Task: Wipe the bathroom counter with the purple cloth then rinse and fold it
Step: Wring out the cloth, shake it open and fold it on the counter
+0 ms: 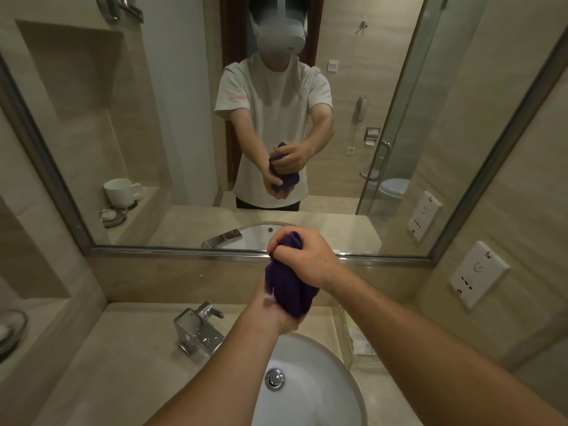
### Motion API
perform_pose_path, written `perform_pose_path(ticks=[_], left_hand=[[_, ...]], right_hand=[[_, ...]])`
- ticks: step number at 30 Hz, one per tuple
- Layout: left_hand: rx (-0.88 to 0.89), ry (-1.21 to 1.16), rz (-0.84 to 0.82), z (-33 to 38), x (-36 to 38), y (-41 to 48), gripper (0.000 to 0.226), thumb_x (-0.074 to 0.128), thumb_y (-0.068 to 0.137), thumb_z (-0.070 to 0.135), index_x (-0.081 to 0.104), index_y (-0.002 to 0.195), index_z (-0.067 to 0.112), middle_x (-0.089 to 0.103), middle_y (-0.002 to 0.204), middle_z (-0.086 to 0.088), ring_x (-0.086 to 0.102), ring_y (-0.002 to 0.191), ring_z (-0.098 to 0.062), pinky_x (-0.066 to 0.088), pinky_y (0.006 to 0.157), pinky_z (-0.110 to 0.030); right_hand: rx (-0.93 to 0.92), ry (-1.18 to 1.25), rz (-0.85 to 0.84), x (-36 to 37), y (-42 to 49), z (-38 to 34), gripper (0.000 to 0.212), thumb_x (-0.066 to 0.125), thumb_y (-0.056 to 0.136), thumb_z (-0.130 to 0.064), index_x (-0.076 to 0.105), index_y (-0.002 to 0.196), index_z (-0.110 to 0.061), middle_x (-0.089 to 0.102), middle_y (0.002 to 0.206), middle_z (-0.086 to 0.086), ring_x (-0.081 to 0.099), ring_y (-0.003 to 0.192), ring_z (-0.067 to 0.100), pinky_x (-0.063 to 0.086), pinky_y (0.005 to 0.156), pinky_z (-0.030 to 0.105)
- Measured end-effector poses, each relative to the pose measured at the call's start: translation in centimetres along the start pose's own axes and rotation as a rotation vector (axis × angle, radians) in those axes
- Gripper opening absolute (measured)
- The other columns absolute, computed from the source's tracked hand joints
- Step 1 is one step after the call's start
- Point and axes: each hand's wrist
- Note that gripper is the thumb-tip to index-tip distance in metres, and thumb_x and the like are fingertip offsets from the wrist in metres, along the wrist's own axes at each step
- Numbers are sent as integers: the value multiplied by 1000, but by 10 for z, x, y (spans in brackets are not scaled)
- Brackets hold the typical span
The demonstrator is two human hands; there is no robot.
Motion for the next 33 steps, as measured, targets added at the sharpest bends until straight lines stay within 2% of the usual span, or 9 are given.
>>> perform_pose_path(ticks=[3, 6, 8, 11, 17, 21, 24, 28, 33], left_hand=[[234, 84, 43, 7, 9, 5, 36, 72, 76, 28, 70, 107, 9, 74, 97, -17, 71, 91, -31, 58, 83, -44], [637, 495, 371, 13, 5, 13, 14, 75, 71, 17, 68, 81, 11, 73, 79, -10, 71, 70, -27, 60, 69, -44], [896, 800, 455, 11, 4, 6, 12, 73, 72, 19, 62, 73, 17, 68, 69, -2, 67, 67, -25, 57, 64, -40], [1157, 1180, 437, 4, -9, 3, 21, 72, 72, 22, 52, 68, 21, 61, 61, 4, 60, 60, -19, 49, 54, -35], [1468, 1585, 208, 9, -28, 6, 32, 65, 65, 22, 33, 60, 27, 38, 55, 7, 38, 50, -14, 33, 45, -30], [1354, 1631, 253, 19, -30, 9, 30, 68, 73, 26, 40, 64, 24, 47, 58, 7, 47, 54, -14, 38, 47, -29], [1116, 1438, 307, 23, -33, 11, 20, 70, 80, 27, 52, 73, 27, 58, 65, 9, 55, 61, -11, 40, 53, -26], [857, 1137, 335, 19, -39, 11, 12, 73, 85, 36, 66, 92, 29, 72, 89, 5, 66, 77, -8, 48, 63, -25], [335, 511, 250, 16, -41, -2, 34, 65, 91, 45, 68, 85, 12, 76, 78, -11, 71, 84, -32, 59, 79, -47]], right_hand=[[91, 199, 333, 10, -5, 9, 11, 77, 82, -24, 71, 75, -18, 71, 72, -1, 68, 73, 15, 58, 74, 35], [406, 590, 651, 22, -6, 25, 22, 78, 77, -21, 63, 61, -20, 64, 60, -1, 64, 63, 21, 56, 69, 40], [607, 852, 736, 30, -7, 34, 14, 74, 77, -15, 64, 68, -13, 63, 61, 5, 62, 61, 25, 55, 63, 39], [803, 1062, 612, 40, -13, 44, 14, 67, 84, -18, 67, 87, -5, 68, 74, 14, 65, 61, 30, 57, 55, 41], [940, 969, 392, 52, -15, 64, 6, 59, 69, -18, 59, 70, -12, 56, 58, 8, 54, 43, 25, 44, 43, 28], [951, 994, 436, 56, -14, 66, 29, 64, 73, -20, 69, 95, -3, 70, 84, 16, 69, 68, 33, 54, 50, 39], [862, 956, 484, 53, -12, 63, 48, 77, 62, -27, 71, 104, -4, 74, 98, 18, 73, 88, 37, 60, 71, 57], [784, 755, 566, 48, -11, 65, 35, 82, 74, -28, 65, 102, -16, 71, 97, 11, 70, 89, 33, 60, 80, 52], [647, 629, 661, 47, -16, 72, 26, 86, 66, -12, 68, 85, -14, 73, 82, 9, 70, 79, 29, 61, 79, 47]])
Point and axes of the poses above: each hand's wrist, its own y-axis towards the middle knuckle, its own x-axis out of the palm, z = x × y
